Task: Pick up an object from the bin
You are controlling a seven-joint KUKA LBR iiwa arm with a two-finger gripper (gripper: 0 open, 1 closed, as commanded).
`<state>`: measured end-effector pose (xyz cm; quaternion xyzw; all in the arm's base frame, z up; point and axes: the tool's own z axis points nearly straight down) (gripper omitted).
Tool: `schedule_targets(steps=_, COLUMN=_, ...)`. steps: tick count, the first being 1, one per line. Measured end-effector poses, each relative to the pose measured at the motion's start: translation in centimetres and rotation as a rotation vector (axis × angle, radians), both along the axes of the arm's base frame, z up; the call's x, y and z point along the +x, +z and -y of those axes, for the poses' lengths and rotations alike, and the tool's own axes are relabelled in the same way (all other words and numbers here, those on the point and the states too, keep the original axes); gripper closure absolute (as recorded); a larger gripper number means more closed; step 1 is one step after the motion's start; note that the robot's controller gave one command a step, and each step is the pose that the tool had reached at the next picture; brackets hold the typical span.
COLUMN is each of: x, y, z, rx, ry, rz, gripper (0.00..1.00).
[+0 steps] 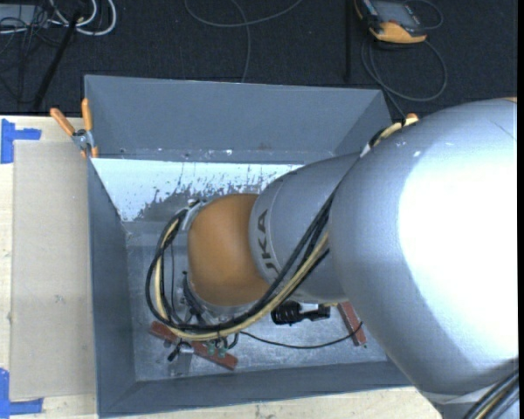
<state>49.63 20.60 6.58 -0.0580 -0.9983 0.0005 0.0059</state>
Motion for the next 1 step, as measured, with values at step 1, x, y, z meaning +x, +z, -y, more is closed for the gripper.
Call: schedule_targets(steps=1, x=-0.08, y=3.44, z=0.42, rx=0.0, ry=-0.116, rz=0.012, gripper=0.0)
